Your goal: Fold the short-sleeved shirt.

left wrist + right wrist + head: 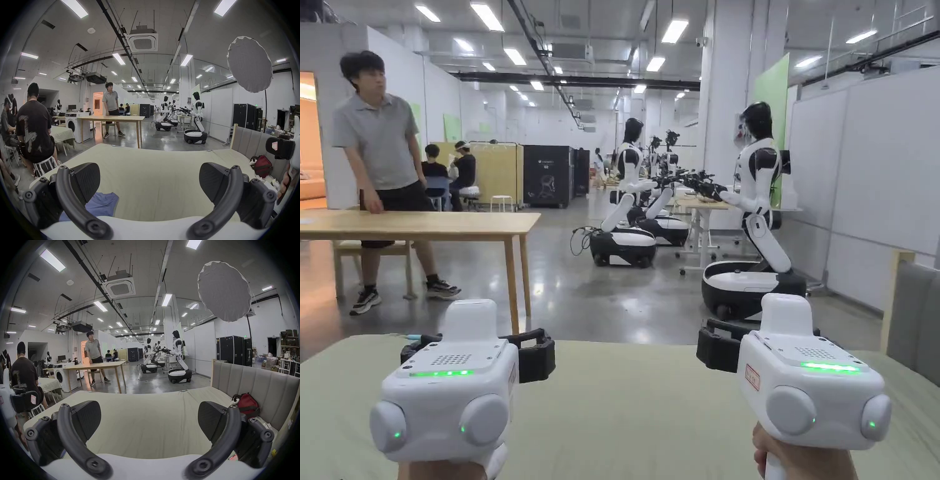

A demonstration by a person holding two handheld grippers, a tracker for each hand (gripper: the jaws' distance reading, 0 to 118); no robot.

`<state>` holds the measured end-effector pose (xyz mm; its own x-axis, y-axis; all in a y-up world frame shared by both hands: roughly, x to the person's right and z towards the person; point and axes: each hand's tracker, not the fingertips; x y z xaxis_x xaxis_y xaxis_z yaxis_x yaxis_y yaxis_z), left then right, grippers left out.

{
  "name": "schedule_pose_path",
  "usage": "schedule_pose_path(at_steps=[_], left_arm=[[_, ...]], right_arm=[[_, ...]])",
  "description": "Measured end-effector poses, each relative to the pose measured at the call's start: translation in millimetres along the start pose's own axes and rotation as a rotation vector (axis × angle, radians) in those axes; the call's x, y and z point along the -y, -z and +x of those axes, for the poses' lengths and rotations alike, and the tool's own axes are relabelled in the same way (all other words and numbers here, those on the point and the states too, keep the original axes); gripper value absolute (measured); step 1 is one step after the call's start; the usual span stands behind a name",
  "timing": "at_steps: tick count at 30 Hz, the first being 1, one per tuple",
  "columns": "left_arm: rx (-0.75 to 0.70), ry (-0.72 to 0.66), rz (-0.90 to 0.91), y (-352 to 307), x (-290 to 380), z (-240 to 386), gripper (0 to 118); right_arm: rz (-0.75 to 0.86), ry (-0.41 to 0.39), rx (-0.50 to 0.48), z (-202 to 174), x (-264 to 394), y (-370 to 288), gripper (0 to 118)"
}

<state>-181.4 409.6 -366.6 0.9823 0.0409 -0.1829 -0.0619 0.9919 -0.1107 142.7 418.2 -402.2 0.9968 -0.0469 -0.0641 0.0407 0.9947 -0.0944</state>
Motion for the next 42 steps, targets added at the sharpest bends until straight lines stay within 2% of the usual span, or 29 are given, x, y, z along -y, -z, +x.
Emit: schedule_pose_path(at_steps=[4, 7, 8, 9, 10, 11, 13, 14, 16, 17, 18, 19, 20, 21, 22, 24, 26, 28, 29, 30, 31, 32, 35, 36, 38, 42], left_arm=[[0.019, -0.015, 0.009, -2, 3, -5, 118], [0.028, 0.014, 0.024, 0, 5, -7, 118], [0.005, 0.129, 0.028, 2, 2, -4, 118], [-0.017, 0.257, 0.042, 4, 0, 0, 118], [-0.058, 0.455, 0.075, 5, 0, 9, 118], [-0.085, 0.65, 0.118, 4, 1, 17, 118], [-0.154, 1.119, 0.214, 6, 16, 35, 118], [-0.165, 1.353, 0.247, 7, 29, 43, 118], [-0.135, 1.773, 0.274, 12, 63, 46, 118], [-0.057, 1.975, 0.272, 12, 83, 43, 118], [-0.034, 2.105, 0.277, 10, 101, 37, 118], [-0.093, 2.172, 0.318, 14, 117, 31, 118], [-0.114, 2.133, 0.327, 18, 122, 27, 118], [-0.082, 2.008, 0.281, 18, 118, 26, 118], [-0.066, 1.793, 0.213, 16, 107, 26, 118], [-0.053, 1.214, 0.103, 16, 61, 26, 118], [0.016, 0.607, 0.033, 16, 7, 6, 118], [0.148, 0.158, 0.026, 13, -19, -18, 118], [0.156, 0.029, 0.048, 14, -22, -24, 118], [0.157, -0.031, 0.052, 13, -26, -26, 118], [0.12, -0.048, 0.06, 15, -25, -25, 118], [0.083, -0.035, 0.05, 17, -23, -21, 118], [0.081, 0.055, 0.056, 18, -11, -9, 118], [0.085, 0.067, 0.061, 17, -8, -7, 118], [0.07, 0.045, 0.067, 15, -5, -7, 118], [0.024, 0.051, 0.065, 17, -7, -8, 118]], right_arm=[[0.003, 0.03, -0.008, 4, 4, 1, 118], [-0.001, 0.146, -0.105, 13, 11, 9, 118], [0.003, 0.115, -0.108, 13, 11, 9, 118], [0.015, 0.015, -0.11, 8, 11, 6, 118], [0.041, -0.185, -0.085, -3, 11, 3, 118], [0.092, -0.446, -0.058, -18, 17, 1, 118], [0.198, -1.041, -0.011, -45, 49, 2, 118], [0.204, -1.325, -0.039, -49, 71, 3, 118], [0.214, -1.839, -0.068, -47, 116, 5, 118], [0.231, -2.062, -0.072, -40, 133, -4, 118], [0.239, -2.201, -0.08, -33, 147, -3, 118], [0.23, -2.182, -0.083, -29, 151, -3, 118], [0.196, -2.076, -0.077, -30, 148, -3, 118], [0.116, -1.871, -0.068, -28, 135, -2, 118], [0.059, -1.652, -0.049, -31, 117, -1, 118], [0.004, -1.139, -0.007, -29, 65, 1, 118], [-0.026, -0.581, -0.048, -11, 14, 10, 118], [-0.051, -0.141, -0.135, 12, -11, 9, 118], [-0.074, 0.057, -0.164, 20, -19, 8, 118], [-0.097, 0.161, -0.173, 26, -17, 10, 118], [-0.128, 0.251, -0.151, 29, -14, 12, 118], [-0.141, 0.249, -0.106, 28, -8, 15, 118], [-0.108, 0.112, -0.011, 20, 16, 29, 118], [-0.108, 0.074, -0.011, 19, 18, 30, 118], [-0.107, 0.055, -0.046, 11, 22, 28, 118], [-0.045, 0.008, -0.047, 3, 16, 14, 118]])
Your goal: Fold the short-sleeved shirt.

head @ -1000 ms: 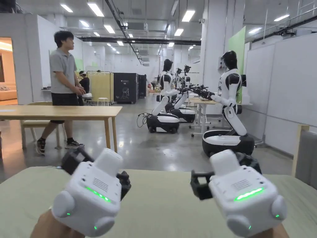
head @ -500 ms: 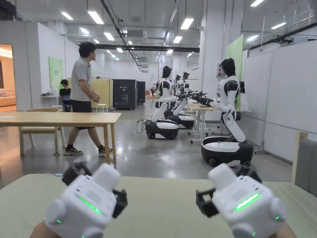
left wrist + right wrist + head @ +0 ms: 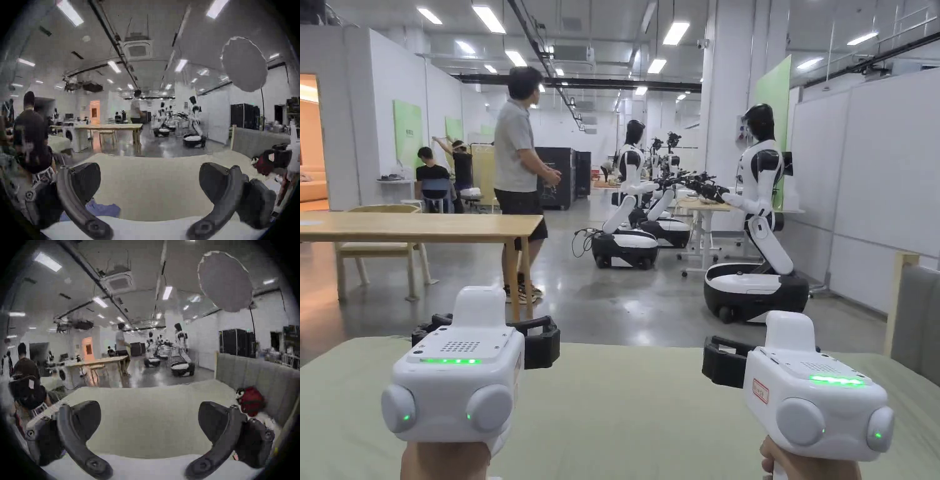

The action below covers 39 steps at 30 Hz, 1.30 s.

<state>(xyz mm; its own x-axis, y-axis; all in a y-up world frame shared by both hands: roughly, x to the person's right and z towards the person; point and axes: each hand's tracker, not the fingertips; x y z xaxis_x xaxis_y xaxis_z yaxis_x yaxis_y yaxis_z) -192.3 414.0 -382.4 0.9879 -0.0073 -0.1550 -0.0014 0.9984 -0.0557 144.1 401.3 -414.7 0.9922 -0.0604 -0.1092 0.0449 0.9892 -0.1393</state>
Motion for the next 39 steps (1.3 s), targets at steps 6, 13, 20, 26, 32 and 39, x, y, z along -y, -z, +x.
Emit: schedule_pose_path(at_steps=[6, 13, 20, 26, 32, 39], left_arm=[[0.033, -0.016, -0.041, 1, 5, -5, 118], [0.03, 0.047, -0.049, 1, 6, 14, 32], [0.026, 0.04, -0.066, 2, 2, 12, 0], [-0.076, 0.003, -0.08, -20, 17, -37, 0], [-0.277, -0.009, -0.216, -57, 54, -160, 0], [-0.342, -0.18, -0.663, -88, 119, -282, 0]], right_arm=[[-0.021, -0.043, -0.021, -7, 1, -1, 118], [0.027, -0.124, 0.026, -11, 2, -5, 2], [0.022, -0.104, 0.024, -10, 0, -14, 1], [0.021, -0.123, -0.106, -59, 8, -3, 1], [-0.028, -0.146, -0.336, -177, 37, -4, 1], [-0.105, -0.155, -0.555, -272, 96, -9, 1]])
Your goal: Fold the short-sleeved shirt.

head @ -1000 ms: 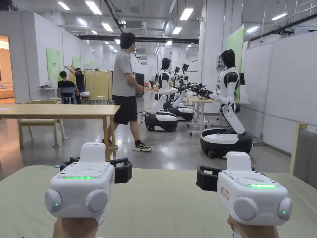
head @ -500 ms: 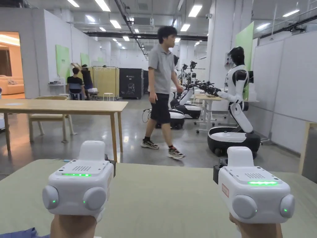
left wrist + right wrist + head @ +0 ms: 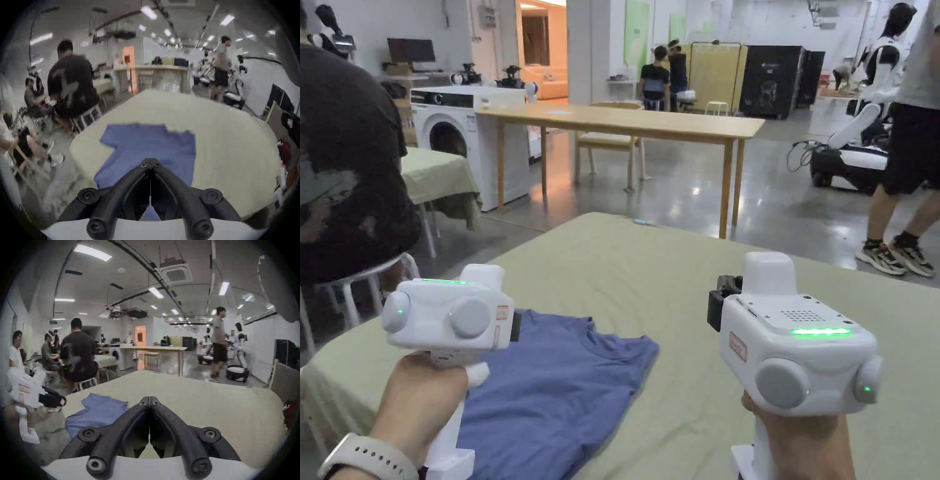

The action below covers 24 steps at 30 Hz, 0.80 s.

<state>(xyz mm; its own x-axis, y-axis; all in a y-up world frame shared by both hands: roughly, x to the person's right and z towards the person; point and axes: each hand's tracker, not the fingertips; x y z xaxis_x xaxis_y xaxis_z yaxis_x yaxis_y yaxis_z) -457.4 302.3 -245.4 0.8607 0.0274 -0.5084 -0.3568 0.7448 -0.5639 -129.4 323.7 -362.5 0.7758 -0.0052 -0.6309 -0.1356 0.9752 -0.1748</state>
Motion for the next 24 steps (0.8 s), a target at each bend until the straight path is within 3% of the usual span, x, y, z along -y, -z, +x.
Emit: schedule_pose_path(at_steps=[5, 7, 8, 9, 10, 12, 16, 17, 20, 23, 24], left_arm=[[0.026, 0.032, -0.053, 43, 25, 13, 0], [0.057, 0.042, -0.091, 66, 28, 28, 15], [0.075, 0.062, -0.126, 79, 29, 37, 40], [0.082, 0.072, -0.16, 104, 20, 40, 94], [0.088, 0.083, -0.187, 123, 19, 49, 118], [0.122, 0.13, -0.181, 151, 13, 73, 117], [0.054, 0.156, -0.282, 174, 5, 116, 117], [0.045, 0.17, -0.319, 238, 5, 104, 117], [0.031, 0.149, -0.413, 296, 15, 106, 117], [0.029, 0.172, -0.389, 266, 26, 106, 117], [0.031, 0.159, -0.394, 259, 23, 110, 111]], right_arm=[[-0.022, -0.003, -0.025, -12, 25, 10, 1], [-0.034, -0.024, -0.024, -12, 33, 16, 1], [-0.033, -0.039, -0.013, -14, 35, 9, 1], [-0.044, -0.053, -0.013, -14, 38, 8, 1], [-0.051, -0.056, -0.012, -13, 42, 8, 1], [-0.06, -0.059, -0.006, -12, 48, 4, 1], [-0.086, -0.055, 0.019, -13, 63, -4, 1], [-0.097, -0.059, 0.026, -12, 68, -7, 1], [-0.128, -0.05, 0.045, -7, 83, -12, 1], [-0.179, -0.043, 0.077, 1, 97, -16, 1], [-0.187, -0.038, 0.082, 5, 100, -16, 1]])
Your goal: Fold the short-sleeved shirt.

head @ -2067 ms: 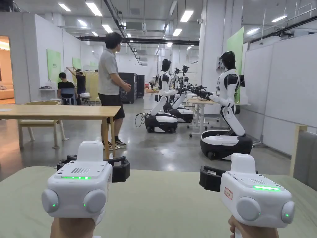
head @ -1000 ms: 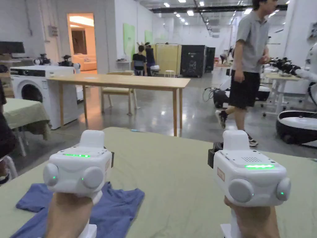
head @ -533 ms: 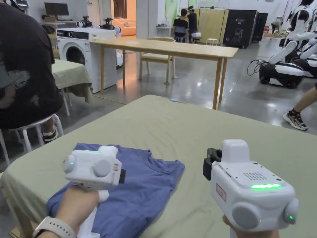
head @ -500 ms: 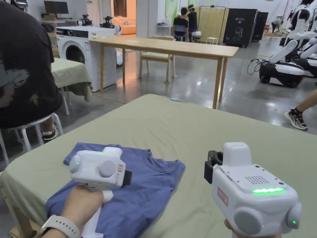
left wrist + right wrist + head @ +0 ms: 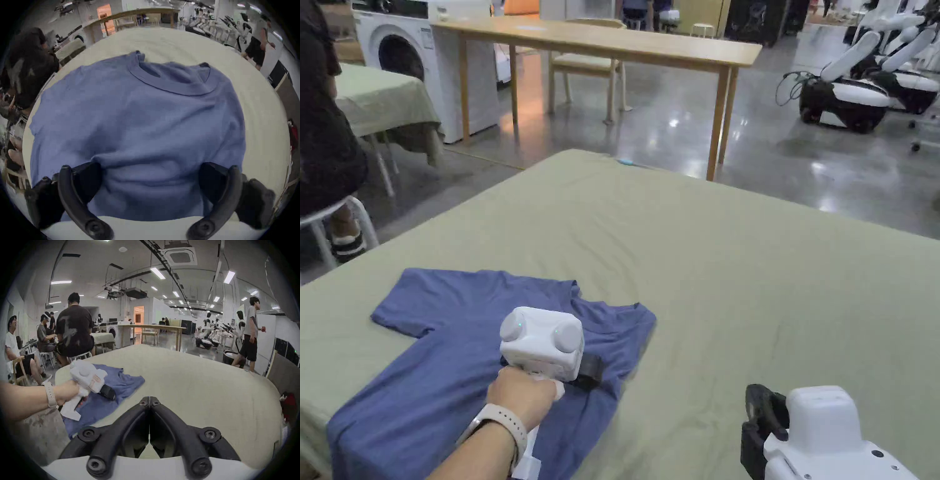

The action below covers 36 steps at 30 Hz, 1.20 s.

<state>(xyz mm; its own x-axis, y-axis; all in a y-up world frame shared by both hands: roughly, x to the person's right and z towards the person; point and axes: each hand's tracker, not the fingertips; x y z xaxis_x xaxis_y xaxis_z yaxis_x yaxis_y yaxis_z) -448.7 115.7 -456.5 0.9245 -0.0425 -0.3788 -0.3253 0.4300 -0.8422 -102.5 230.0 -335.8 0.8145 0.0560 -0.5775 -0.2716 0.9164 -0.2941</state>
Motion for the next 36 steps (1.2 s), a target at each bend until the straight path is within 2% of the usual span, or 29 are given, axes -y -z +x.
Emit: schedule_pose_path(at_steps=[1, 2, 3, 4, 5, 6, 7, 9, 13, 16, 19, 25, 27, 30, 33, 36], left_arm=[[0.028, 0.0, -0.008, 8, -11, -12, 94], [0.022, 0.025, 0.048, 2, -13, -17, 71], [0.009, 0.019, 0.051, 0, -15, -22, 32], [-0.019, 0.017, 0.046, 2, -19, -29, 9], [-0.061, 0.0, 0.087, 1, -15, -37, 9], [0.044, -0.047, 0.063, 5, -15, -45, 8], [0.075, -0.089, 0.045, 7, -17, -47, 8], [0.015, -0.026, 0.116, -21, -12, -26, 7], [0.214, -0.041, 0.227, -71, -37, 23, 7], [0.28, 0.093, 0.317, -110, -53, 93, 7], [0.413, 0.188, 0.387, -161, -57, 178, 7], [0.651, 0.421, 0.451, -244, -32, 353, 7], [0.637, 0.523, 0.438, -245, -11, 407, 7], [0.562, 0.625, 0.359, -207, 22, 477, 7], [0.55, 0.596, 0.167, -137, 53, 526, 7], [0.545, 0.561, 0.116, -104, 88, 550, 7]], right_arm=[[-0.008, 0.012, -0.002, 4, 3, -1, 1], [-0.016, 0.022, -0.007, 7, 6, -3, 1], [-0.022, 0.029, -0.004, 9, 9, -4, 1], [-0.026, 0.041, 0.001, 12, 9, -4, 1], [-0.022, 0.056, -0.001, 16, 10, -7, 1], [-0.021, 0.07, 0.002, 19, 11, -11, 1], [-0.017, 0.086, 0.013, 23, 11, -16, 1], [-0.005, 0.1, 0.025, 32, 9, -25, 1], [0.037, 0.133, 0.071, 55, 6, -51, 1], [0.063, 0.167, 0.119, 76, 6, -73, 1], [0.078, 0.183, 0.177, 100, 10, -97, 1], [0.087, 0.209, 0.317, 156, 24, -141, 1], [0.081, 0.211, 0.36, 174, 33, -154, 1], [0.061, 0.228, 0.409, 202, 51, -171, 1], [0.037, 0.249, 0.451, 228, 69, -185, 1], [0.02, 0.256, 0.482, 246, 84, -194, 1]])
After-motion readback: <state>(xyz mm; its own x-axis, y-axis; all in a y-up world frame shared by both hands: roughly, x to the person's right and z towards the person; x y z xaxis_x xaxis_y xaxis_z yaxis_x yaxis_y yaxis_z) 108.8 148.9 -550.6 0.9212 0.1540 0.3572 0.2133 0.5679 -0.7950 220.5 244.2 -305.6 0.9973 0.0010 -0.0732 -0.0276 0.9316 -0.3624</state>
